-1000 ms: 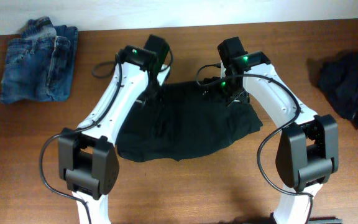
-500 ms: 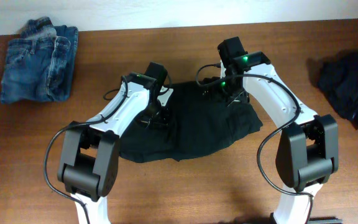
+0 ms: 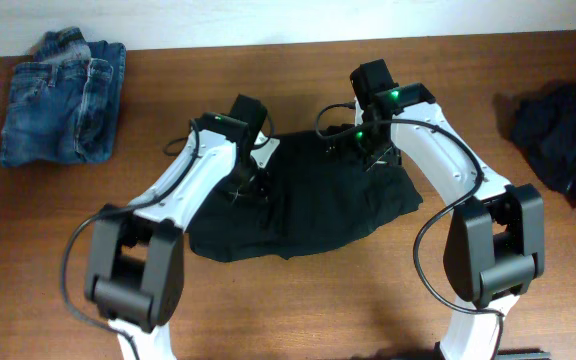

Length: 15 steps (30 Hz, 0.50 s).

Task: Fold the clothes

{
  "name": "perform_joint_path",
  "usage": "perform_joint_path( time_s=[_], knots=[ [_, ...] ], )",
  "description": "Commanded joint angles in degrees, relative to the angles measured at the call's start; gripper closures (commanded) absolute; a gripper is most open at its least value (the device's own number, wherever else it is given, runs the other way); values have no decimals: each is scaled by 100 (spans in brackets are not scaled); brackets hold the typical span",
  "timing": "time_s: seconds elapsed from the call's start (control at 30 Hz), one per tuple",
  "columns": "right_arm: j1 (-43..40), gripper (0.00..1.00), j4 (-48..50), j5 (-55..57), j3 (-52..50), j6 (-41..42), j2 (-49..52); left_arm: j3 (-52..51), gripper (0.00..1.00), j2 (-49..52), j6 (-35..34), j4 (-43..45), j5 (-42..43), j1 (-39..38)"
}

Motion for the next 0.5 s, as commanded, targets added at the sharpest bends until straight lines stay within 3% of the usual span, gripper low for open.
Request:
perform_joint_path(
  time_s=[0.0, 0.07, 0.17, 0.37, 0.47],
  knots=[
    [-7, 1, -13, 70, -31, 50, 44, 232, 46, -820, 203, -26, -553, 2],
    [-7, 1, -13, 70, -31, 50, 44, 232, 22, -1099, 203, -55, -1045, 90],
    [-7, 1, -17, 70, -31, 50, 44, 227, 1, -1167, 203, -120, -1198, 424],
    [-7, 1, -35, 70, -31, 50, 44, 221, 1, -1021, 216, -203, -1110, 1344],
    [-7, 1, -7, 68, -31, 50, 44, 216, 1, -916, 704, -127, -262, 1720]
  ],
)
